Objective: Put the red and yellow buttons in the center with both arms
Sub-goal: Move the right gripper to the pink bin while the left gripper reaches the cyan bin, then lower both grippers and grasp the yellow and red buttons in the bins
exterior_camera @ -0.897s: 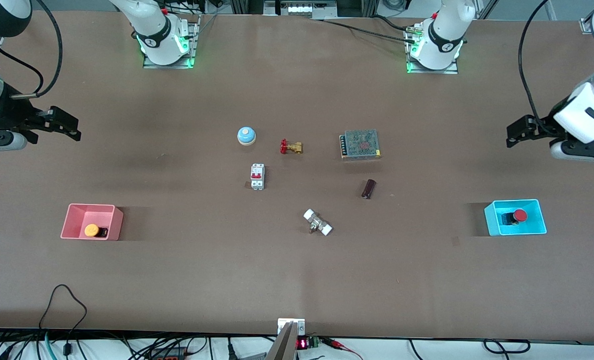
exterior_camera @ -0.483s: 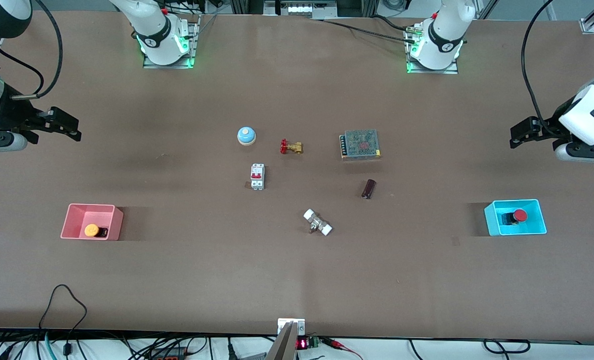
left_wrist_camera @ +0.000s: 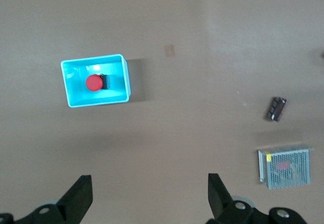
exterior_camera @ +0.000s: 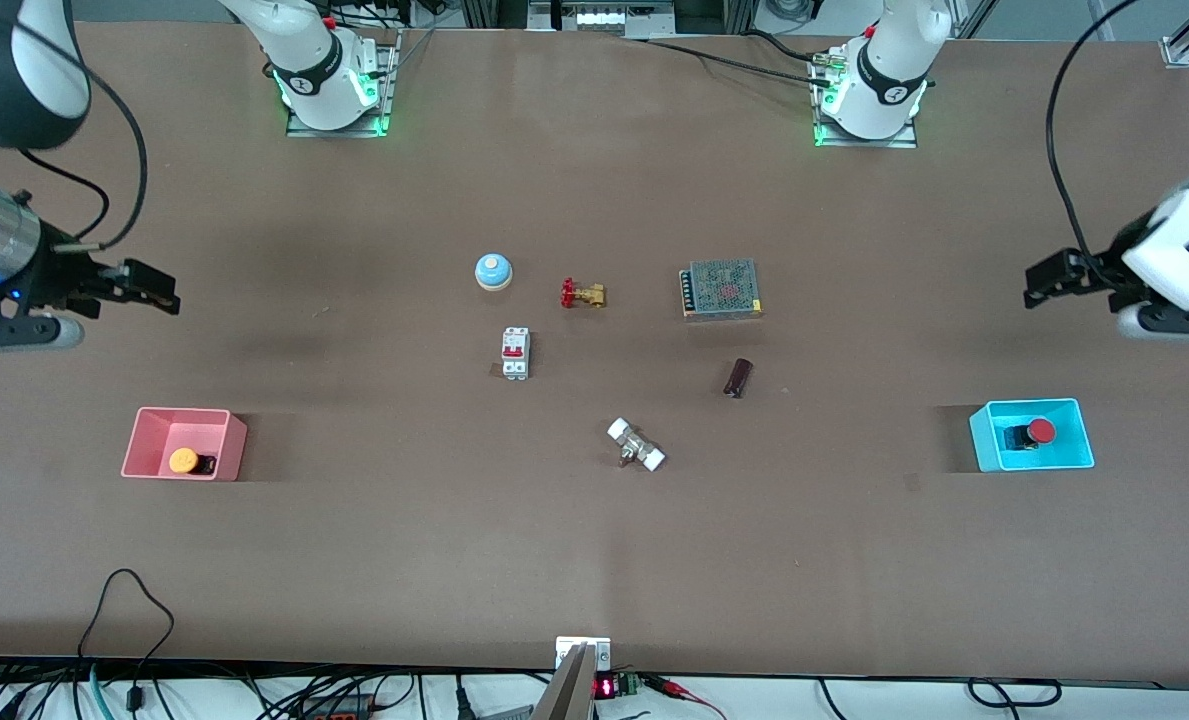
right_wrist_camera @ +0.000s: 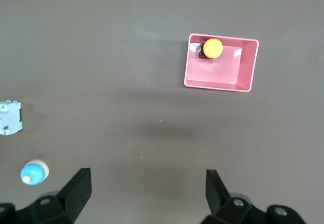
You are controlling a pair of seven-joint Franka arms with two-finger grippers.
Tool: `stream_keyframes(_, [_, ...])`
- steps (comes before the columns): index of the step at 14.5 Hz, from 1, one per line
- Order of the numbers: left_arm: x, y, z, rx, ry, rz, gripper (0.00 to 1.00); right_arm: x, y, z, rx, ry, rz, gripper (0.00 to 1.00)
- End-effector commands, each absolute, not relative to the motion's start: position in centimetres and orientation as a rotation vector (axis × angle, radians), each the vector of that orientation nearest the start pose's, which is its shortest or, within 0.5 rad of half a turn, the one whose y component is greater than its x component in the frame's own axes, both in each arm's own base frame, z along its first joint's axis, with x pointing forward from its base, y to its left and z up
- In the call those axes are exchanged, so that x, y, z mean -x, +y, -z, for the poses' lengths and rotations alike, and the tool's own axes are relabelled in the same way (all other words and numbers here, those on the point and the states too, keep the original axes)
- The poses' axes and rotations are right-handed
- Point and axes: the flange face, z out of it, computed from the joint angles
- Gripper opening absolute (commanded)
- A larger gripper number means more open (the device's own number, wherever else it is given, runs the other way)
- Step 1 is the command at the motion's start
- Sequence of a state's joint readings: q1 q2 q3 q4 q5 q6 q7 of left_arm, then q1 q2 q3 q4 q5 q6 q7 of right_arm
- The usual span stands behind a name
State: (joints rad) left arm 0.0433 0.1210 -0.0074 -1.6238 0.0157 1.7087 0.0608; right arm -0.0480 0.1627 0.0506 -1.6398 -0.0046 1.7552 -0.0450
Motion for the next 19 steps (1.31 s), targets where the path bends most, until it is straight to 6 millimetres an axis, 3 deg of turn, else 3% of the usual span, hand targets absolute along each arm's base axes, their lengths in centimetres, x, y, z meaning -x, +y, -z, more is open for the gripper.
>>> stream_keyframes(1, [-64.0,5.5,-51.1,3.134,-0.014,-0.104,1.00,-62.6,-2.6,-48.0,3.141,-0.041,-0.063,1.00])
stream_keyframes(3, [-65.2,8.2,-46.7,3.136,-0.071,-0.176,1.00,-63.9,-4.6,-45.3,3.139,-0.024,-0.043,1.00])
stream_keyframes(5, [-66.9,12.2,-43.4,3.107,-0.070,-0.057,1.00,-64.9,-6.8,-42.9,3.131,0.000,-0.010,1.00])
stream_keyframes(8, [-68.2,14.5,-37.3,3.107,-0.085,-0.057,1.00,-66.3,-8.6,-38.8,3.128,0.018,0.030,1.00])
stream_keyframes(11, [-68.9,15.1,-31.1,3.107,-0.059,-0.027,1.00,-67.4,-9.4,-35.0,3.129,-0.004,0.066,1.00])
stream_keyframes(15, [-67.8,15.5,-26.5,3.097,-0.028,0.058,0.99,-68.4,-9.4,-31.6,3.133,-0.026,0.112,1.00])
stream_keyframes(19, [-66.7,16.0,-23.5,3.089,0.013,0.118,0.99,-68.8,-9.4,-29.5,3.135,-0.033,0.131,1.00])
